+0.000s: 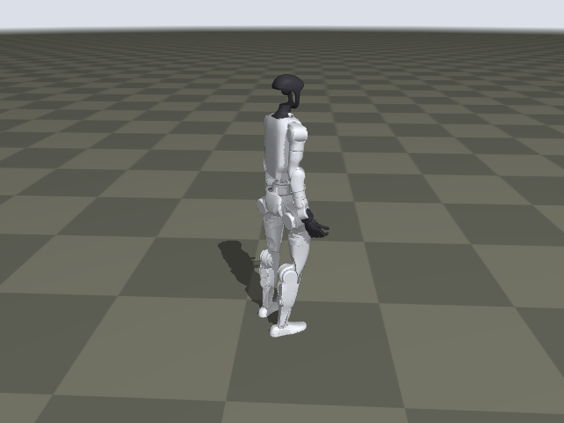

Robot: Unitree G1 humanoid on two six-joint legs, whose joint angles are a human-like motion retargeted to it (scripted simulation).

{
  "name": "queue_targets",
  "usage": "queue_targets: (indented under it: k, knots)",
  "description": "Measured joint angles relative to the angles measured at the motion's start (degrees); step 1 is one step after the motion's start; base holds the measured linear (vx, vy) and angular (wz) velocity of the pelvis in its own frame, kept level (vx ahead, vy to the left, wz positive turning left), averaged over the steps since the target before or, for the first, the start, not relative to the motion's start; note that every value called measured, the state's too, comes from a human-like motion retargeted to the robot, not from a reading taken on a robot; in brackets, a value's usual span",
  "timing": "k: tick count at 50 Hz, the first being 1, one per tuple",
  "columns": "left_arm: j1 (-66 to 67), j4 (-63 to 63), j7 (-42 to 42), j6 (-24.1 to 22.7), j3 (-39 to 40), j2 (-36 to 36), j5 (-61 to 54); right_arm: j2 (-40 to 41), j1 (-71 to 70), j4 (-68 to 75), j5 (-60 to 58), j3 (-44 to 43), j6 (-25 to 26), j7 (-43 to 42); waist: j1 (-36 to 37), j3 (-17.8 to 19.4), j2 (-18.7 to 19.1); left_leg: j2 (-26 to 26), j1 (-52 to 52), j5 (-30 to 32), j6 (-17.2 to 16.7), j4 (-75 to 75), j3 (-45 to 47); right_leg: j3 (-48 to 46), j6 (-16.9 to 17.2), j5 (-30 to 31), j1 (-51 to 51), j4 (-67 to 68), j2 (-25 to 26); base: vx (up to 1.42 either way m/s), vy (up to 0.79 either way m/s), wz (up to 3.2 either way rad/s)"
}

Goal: Kungfu

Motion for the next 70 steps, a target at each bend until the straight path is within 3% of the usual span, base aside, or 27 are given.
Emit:
queue_targets:
  k: [3,5,8,12,17,24,27,31,33,35,38,40,41,43,45,50,53,55,57,58,60,64,70]
  knots:
    - [-1.52,-3.27,-4.67,1.50,6.53,-0.22,-15.59,0.12,-1.21,0.08,14.41,-7.38,-2.24,1.51,-0.40,-1.20,0.92,1.42,-0.64,-3.74,-1.07,-0.36,4.36,-8.25,-3.22,-4.34,0.74,-0.98,-0.45,-0.09,-0.13,0.13]
    - [-2.45,-5.41,-6.89,2.02,10.30,-0.16,-26.40,0.28,-2.07,-0.37,24.23,-13.10,-3.39,2.95,-1.45,-2.04,0.95,1.73,-1.34,-7.03,-0.25,-0.15,6.27,-13.74,-3.57,-4.10,1.00,-1.11,-1.84,-0.08,-0.17,0.41]
    - [-4.22,-7.42,-8.17,1.65,15.51,0.37,-39.90,-0.31,-3.89,-1.29,40.05,-20.06,-5.09,4.77,-0.65,-1.55,0.03,1.77,-2.11,-4.79,0.25,1.04,7.47,-15.48,-1.08,3.41,0.13,-0.40,-4.12,-0.13,-0.13,-0.26]
    - [-5.11,-7.84,-6.04,0.39,20.29,2.01,-46.74,-2.32,-5.59,-0.71,54.78,-25.90,-4.63,6.86,1.09,-0.09,-0.19,3.11,-1.68,-1.40,0.42,1.92,9.03,-12.68,-0.30,4.41,-0.42,0.76,-4.28,-0.08,-0.09,-0.59]
    - [-3.84,-7.34,-3.75,-1.20,23.21,2.94,-47.18,-3.69,-5.09,0.18,58.34,-28.35,-3.63,8.80,-0.20,-0.04,0.63,3.51,-0.23,-0.36,-0.68,0.38,9.31,-12.85,-0.12,4.37,-0.12,0.61,-3.47,-0.03,-0.09,-0.11]
    - [-2.75,-7.39,-1.85,-1.94,22.11,3.63,-45.50,-4.75,-2.98,0.90,53.60,-27.08,-3.66,8.46,0.22,0.76,1.27,4.48,-0.70,0.15,-3.05,0.93,9.82,-10.15,-0.59,2.00,-0.89,1.04,-2.39,-0.03,-0.01,-0.02]
    - [-1.45,-7.32,-0.97,-3.77,17.79,4.96,-35.48,-5.93,-1.90,2.74,45.61,-24.22,-5.37,5.22,-0.63,1.15,2.33,4.80,-2.14,-3.29,-8.33,2.51,5.54,-2.69,-0.48,-5.88,-2.12,2.05,1.10,-0.05,-0.04,0.47]
    - [4.18,-8.54,3.43,-5.90,6.23,8.99,-3.99,-7.75,0.84,5.85,18.62,-13.21,-6.45,-4.32,-4.92,1.84,2.90,0.83,-6.39,-7.76,-8.79,5.27,-10.22,19.75,-3.87,-9.33,-6.16,4.71,8.27,0.00,-0.10,0.97]
    - [7.17,-9.98,6.38,-7.68,-2.96,13.82,21.38,-9.59,1.99,6.93,-3.77,-5.99,-6.77,-9.51,-4.27,3.11,2.08,-0.84,-6.23,-8.58,-11.00,5.88,-13.65,21.44,-3.37,-4.67,-5.37,3.98,8.07,-0.02,-0.03,0.09]
    - [8.79,-12.92,6.98,-8.18,-12.96,20.89,54.17,-12.80,3.12,7.67,-29.16,2.91,-5.34,-12.89,-3.07,3.85,1.18,-1.54,-5.62,-8.95,-12.57,6.47,-13.52,13.64,-2.64,1.09,-3.56,1.70,4.89,-0.03,-0.01,0.09]
    - [6.87,-19.61,2.56,-4.78,-29.15,30.19,104.01,-17.92,4.05,5.93,-69.15,17.19,1.96,-10.41,-0.52,2.98,1.07,-1.45,-6.02,-1.34,-9.99,7.23,-13.56,7.82,-2.74,1.68,-1.82,0.53,3.88,0.07,-0.04,0.06]
    - [3.90,-22.18,1.66,-4.21,-39.01,32.43,125.73,-19.53,3.17,4.31,-91.50,25.24,5.57,-10.51,-0.66,2.30,0.62,-2.34,-6.20,2.23,-8.19,6.99,-14.80,7.65,-2.46,2.13,-0.99,-0.15,3.60,0.07,-0.03,0.41]
    - [2.68,-21.60,3.67,-4.28,-42.42,32.02,130.11,-19.72,2.24,3.88,-99.94,28.12,5.61,-12.74,-1.07,2.45,0.54,-2.90,-5.88,2.06,-7.59,7.02,-15.28,7.33,-2.14,2.39,-0.44,-0.49,3.30,0.04,0.05,0.42]
    - [1.85,-20.03,7.58,-4.06,-45.41,30.32,133.03,-19.69,0.73,3.36,-112.39,31.67,6.29,-18.67,-0.80,2.95,0.51,-3.30,-5.10,2.42,-6.63,6.64,-15.01,7.56,-1.67,2.75,0.60,-1.08,2.94,0.05,0.09,-0.02]
    - [3.10,-18.18,8.48,-3.72,-42.20,27.39,130.15,-18.82,0.43,3.38,-116.24,31.36,6.89,-23.05,-0.13,2.99,0.42,-3.35,-4.10,2.49,-5.87,5.81,-14.31,7.50,-1.51,2.92,1.32,-1.65,2.65,0.14,0.09,-0.17]
    - [5.35,-12.97,2.52,-2.30,-34.83,20.70,111.99,-15.33,1.81,5.98,-98.27,24.80,6.13,-17.22,0.03,1.05,-0.09,-4.38,-4.44,1.38,-3.20,6.48,-14.11,4.35,0.82,2.70,0.93,-0.16,0.61,0.18,0.08,0.04]
    - [5.04,-12.21,2.18,-1.97,-34.72,19.57,108.67,-14.38,1.55,6.87,-88.19,22.26,5.35,-11.86,0.00,1.38,-0.03,-4.97,-3.30,0.92,-0.92,4.87,-14.18,2.95,7.15,5.40,-1.07,4.30,-0.84,0.04,0.17,-0.12]
    - [4.74,-11.99,2.56,-1.67,-34.45,19.15,110.00,-14.53,0.48,6.88,-85.38,21.80,5.59,-10.56,0.19,1.72,0.84,-4.21,-2.81,0.77,-0.39,3.37,-13.19,2.26,16.18,12.02,-4.80,10.56,-1.97,-0.07,0.07,-0.83]
    - [4.32,-11.82,2.97,-1.42,-33.59,19.64,111.55,-14.32,-1.60,6.08,-86.11,22.02,5.57,-11.16,1.48,2.15,3.56,3.85,-5.95,0.18,-3.94,4.66,-10.55,-0.48,16.63,20.77,-14.66,20.22,3.80,-0.24,-0.49,-1.62]
    - [4.32,-11.72,3.24,-1.35,-33.66,19.40,111.83,-14.76,-2.27,5.60,-86.86,22.10,5.50,-11.87,1.07,2.39,4.73,5.41,-6.69,0.03,-4.63,5.03,-9.97,-1.48,16.63,23.13,-19.19,25.20,5.15,-0.14,-0.27,-1.01]
    - [4.08,-10.90,3.48,-0.68,-33.95,18.86,111.41,-15.31,-3.19,4.92,-88.17,22.28,5.89,-13.84,-0.97,2.97,8.12,7.17,-7.27,0.30,-4.27,4.19,-10.43,-3.25,16.63,21.01,-27.14,36.46,6.39,-0.07,0.18,-0.31]
    - [3.75,-8.63,2.16,1.71,-31.29,17.60,111.62,-13.24,-3.37,5.08,-87.33,20.89,6.60,-16.34,-3.64,4.32,13.75,10.60,-8.58,1.71,-3.55,2.06,-11.81,-10.34,16.63,12.42,-39.22,57.81,4.13,-0.08,0.26,0.02]
    - [5.75,-7.70,2.90,1.37,-30.51,16.53,105.97,-10.61,0.20,6.63,-83.60,19.55,5.65,-15.08,-4.31,0.97,18.10,14.30,-13.16,0.95,-4.22,3.33,-11.39,-15.59,16.63,2.41,-51.30,77.95,3.03,0.11,0.06,0.07]
